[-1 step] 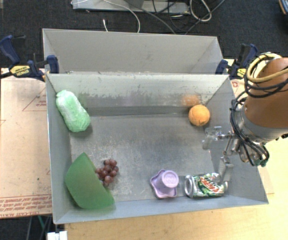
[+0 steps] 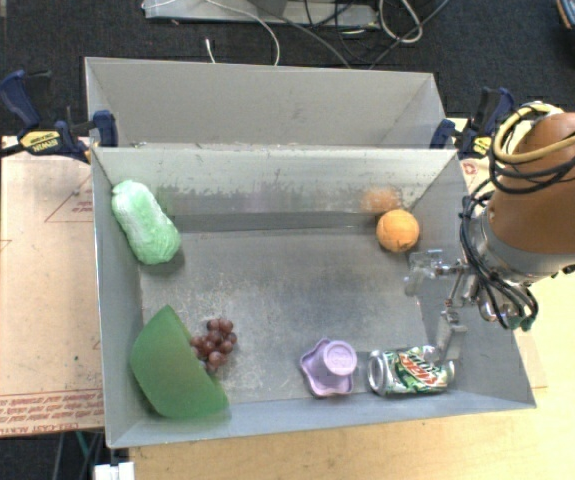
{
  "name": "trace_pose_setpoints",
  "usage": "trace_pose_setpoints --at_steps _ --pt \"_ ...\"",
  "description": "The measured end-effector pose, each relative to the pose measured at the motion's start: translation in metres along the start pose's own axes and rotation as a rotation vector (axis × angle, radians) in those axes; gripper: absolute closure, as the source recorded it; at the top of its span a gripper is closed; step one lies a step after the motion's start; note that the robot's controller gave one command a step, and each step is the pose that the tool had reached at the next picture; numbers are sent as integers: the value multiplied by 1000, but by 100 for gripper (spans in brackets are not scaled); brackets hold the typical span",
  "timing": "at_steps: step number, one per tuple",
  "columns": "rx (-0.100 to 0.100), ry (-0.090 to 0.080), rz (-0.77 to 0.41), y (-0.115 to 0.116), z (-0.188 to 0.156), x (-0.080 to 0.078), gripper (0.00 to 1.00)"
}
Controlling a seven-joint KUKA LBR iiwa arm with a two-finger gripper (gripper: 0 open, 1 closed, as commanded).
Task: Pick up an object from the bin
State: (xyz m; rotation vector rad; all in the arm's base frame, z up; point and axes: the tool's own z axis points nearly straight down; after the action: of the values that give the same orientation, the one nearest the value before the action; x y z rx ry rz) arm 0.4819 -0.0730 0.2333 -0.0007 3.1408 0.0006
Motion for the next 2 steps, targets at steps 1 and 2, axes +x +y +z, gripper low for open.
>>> trace_pose_setpoints --at_steps 1,2 --pt "0 -3 -158 -36 127 0 0" --pt "1 -10 -250 -33 73 2 0"
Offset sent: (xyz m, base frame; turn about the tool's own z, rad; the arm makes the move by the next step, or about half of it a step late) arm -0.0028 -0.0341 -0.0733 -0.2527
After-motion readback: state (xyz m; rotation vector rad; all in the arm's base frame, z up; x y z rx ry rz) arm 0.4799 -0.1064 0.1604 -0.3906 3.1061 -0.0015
